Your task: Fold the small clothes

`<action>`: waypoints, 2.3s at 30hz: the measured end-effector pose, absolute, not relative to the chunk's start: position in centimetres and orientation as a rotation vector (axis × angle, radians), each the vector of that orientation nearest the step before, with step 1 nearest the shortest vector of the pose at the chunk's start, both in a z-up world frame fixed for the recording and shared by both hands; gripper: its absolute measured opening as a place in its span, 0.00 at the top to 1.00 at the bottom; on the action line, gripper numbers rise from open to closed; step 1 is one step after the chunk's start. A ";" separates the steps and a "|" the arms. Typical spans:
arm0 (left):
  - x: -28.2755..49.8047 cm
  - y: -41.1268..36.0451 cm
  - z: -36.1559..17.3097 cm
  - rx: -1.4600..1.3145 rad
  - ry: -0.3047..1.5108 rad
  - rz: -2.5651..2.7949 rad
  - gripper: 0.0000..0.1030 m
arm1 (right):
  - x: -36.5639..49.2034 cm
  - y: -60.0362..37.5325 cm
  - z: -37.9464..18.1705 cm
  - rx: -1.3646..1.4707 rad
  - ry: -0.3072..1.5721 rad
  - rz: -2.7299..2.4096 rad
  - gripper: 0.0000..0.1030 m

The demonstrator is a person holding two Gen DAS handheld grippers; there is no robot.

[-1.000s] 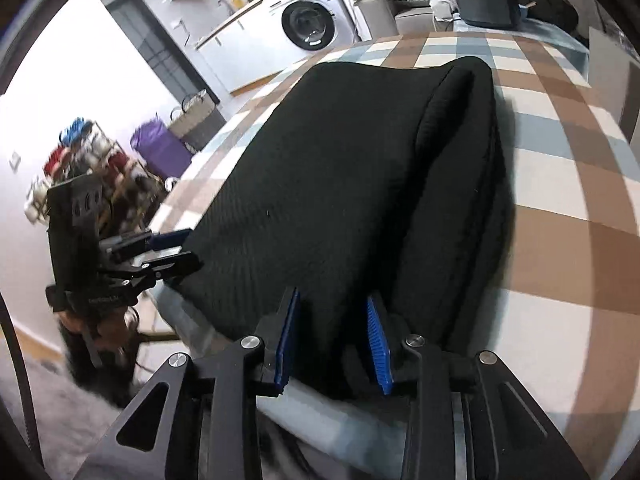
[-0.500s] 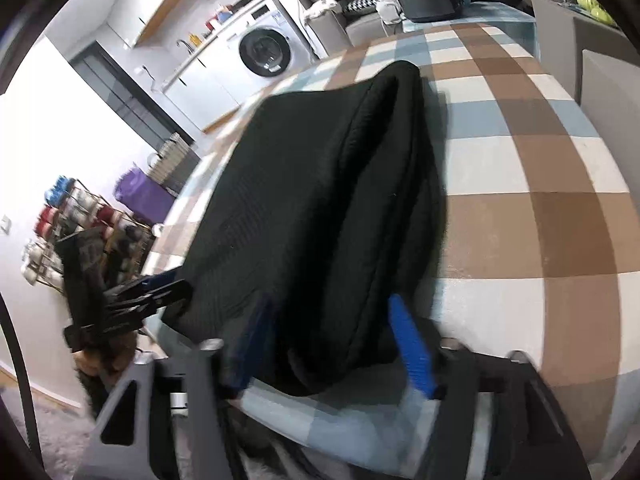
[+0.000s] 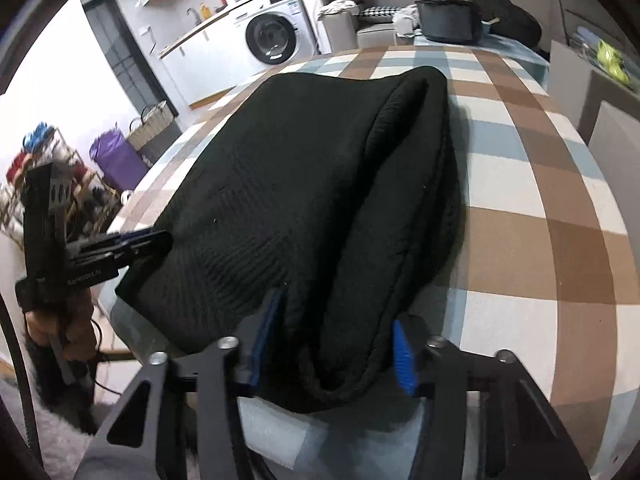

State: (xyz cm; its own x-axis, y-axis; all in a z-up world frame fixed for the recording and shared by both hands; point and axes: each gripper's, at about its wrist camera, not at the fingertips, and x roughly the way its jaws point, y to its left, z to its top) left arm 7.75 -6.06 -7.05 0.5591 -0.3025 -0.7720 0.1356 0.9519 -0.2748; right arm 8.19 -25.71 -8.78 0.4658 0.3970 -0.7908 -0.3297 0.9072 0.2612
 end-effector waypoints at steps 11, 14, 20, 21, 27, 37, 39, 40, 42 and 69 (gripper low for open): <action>12.8 -4.9 -6.9 -0.175 0.935 -0.197 0.76 | 11.5 -23.7 -8.7 0.071 0.953 0.379 0.63; 15.0 -4.6 -6.8 -0.148 0.937 -0.169 0.76 | 13.2 -22.8 -8.7 0.077 0.956 0.359 0.63; 19.1 -3.9 -6.9 -0.139 0.927 -0.120 0.76 | 15.7 -21.3 -8.6 0.096 0.955 0.325 0.63; 19.5 -3.8 -7.0 -0.142 0.926 -0.117 0.76 | 15.8 -21.2 -8.6 0.095 0.953 0.325 0.63; 21.1 -3.5 -7.3 -0.146 0.916 -0.106 0.76 | 16.1 -21.0 -8.5 0.102 0.958 0.327 0.63; 22.9 -3.2 -7.8 -0.131 0.897 -0.089 0.76 | 17.4 -20.8 -8.5 0.139 0.949 0.287 0.63; 23.1 -3.0 -7.9 -0.134 0.893 -0.087 0.76 | 17.5 -20.7 -8.5 0.149 0.947 0.278 0.62; 23.3 -2.8 -8.0 -0.140 0.891 -0.086 0.76 | 17.6 -20.6 -8.5 0.148 0.946 0.277 0.62; 23.4 -2.7 -8.0 -0.146 0.890 -0.089 0.76 | 17.5 -20.5 -8.4 0.148 0.947 0.277 0.61; 10.7 -2.5 -1.5 -0.146 0.504 -0.125 0.01 | 10.2 -22.7 -2.8 0.026 0.543 0.378 0.00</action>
State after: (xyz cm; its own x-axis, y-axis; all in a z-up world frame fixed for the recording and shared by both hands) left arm 10.71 -2.54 -1.54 0.8683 -0.1551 -0.4712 0.0832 0.9819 -0.1699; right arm 10.22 -22.66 -2.78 0.7892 0.3573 -0.4994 -0.3439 0.9310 0.1226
